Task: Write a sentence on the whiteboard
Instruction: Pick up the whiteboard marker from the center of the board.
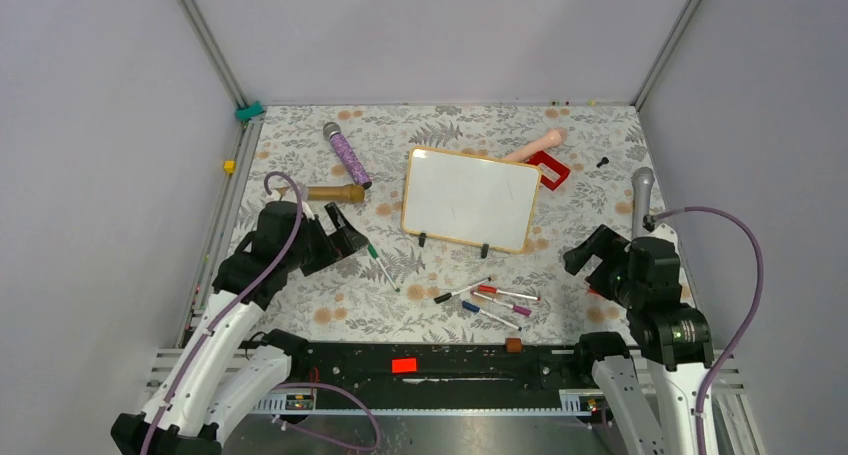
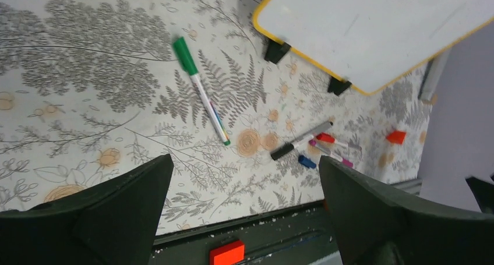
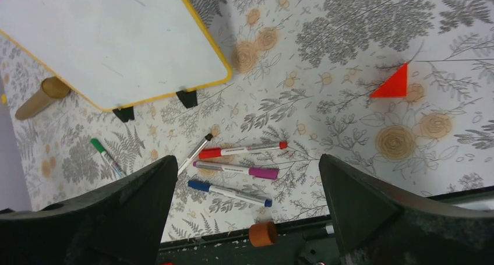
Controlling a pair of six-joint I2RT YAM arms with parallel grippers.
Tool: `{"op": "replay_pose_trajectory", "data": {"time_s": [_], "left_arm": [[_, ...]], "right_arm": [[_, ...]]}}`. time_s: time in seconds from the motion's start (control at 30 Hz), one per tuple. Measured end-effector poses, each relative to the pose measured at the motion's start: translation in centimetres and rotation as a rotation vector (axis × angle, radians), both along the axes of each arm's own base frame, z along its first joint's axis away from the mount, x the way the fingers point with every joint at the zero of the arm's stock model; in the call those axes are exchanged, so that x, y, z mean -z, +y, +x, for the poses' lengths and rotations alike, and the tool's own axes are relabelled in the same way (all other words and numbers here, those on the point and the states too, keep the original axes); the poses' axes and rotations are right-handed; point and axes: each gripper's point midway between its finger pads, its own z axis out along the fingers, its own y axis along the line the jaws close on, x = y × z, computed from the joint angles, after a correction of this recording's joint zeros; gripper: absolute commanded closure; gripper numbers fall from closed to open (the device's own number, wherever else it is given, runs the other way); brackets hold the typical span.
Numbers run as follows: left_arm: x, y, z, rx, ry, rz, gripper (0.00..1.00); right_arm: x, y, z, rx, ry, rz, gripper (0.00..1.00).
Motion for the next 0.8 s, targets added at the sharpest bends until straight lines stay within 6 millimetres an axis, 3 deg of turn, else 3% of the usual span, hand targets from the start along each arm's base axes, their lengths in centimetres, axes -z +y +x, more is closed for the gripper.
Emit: {"op": "replay_pose_trajectory", "data": {"time_s": [0.2,0.37,0.5,0.67,0.8], "left_arm": [[-0.8,-2.5,-0.5,0.151,-0.028,-0.066,0.01],[-0.3,-4.5,-0.7,0.282,-0.004,-0.105,0.01],[1.4,-5.0,-1.0,0.340,0.022,-0.085,0.02],[4.3,-5.4,-1.6,0.354,0.112,-0.067,0.04],[5.5,-5.3,-2.1,0.329,0.149,-0.055,0.13]], "right_arm": [[1.3,2.9,0.6,-0.153,0.052,0.075,0.02],[3.0,4.3,1.2,-0.283,0.161,0.072,0.07],[3.8,5.1,1.2,-0.367,0.190,0.030,0.10],[5.1,7.9,0.8,-0.533,0.229,-0.066,0.12],[7.3,8.9,0.8,-0.510,0.330,-0.139,0.10]]}}
